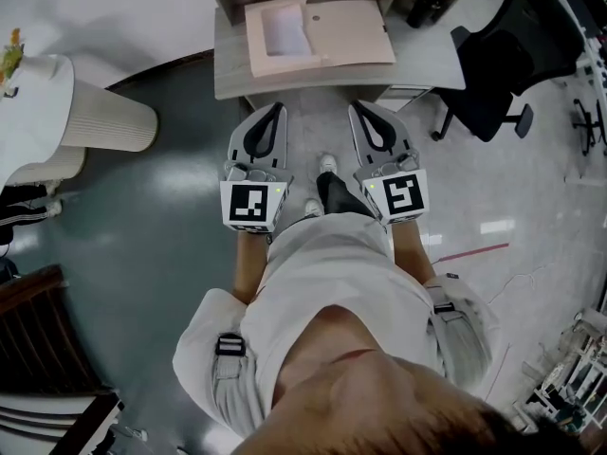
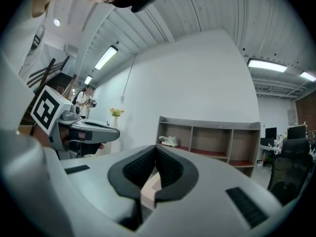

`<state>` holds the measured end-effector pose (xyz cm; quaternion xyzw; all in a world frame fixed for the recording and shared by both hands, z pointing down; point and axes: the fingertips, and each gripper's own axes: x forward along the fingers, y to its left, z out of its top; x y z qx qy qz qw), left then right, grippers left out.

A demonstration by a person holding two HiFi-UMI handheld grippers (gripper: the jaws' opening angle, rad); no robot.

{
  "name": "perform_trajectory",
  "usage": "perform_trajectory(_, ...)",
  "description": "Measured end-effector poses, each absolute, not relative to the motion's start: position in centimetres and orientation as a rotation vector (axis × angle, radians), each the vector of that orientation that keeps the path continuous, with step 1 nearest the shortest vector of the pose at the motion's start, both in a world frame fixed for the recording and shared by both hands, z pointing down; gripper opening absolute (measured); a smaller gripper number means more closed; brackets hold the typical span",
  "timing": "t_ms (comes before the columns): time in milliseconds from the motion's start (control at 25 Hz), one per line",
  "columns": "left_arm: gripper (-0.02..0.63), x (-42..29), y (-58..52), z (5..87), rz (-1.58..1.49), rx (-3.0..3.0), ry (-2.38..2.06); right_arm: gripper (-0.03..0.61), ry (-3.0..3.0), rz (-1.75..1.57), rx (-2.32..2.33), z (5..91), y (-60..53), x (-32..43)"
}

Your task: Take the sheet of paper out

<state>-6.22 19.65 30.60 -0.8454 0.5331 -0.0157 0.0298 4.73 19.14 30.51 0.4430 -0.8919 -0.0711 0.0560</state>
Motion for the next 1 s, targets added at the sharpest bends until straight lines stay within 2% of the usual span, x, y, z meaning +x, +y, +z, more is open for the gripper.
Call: perform_trajectory(1000,0.015,-3.9,4.1,30.6,-0.134,-2.527,1.76,0.02,-2.819,-0.196,1.178,30.4,1.9,5.6)
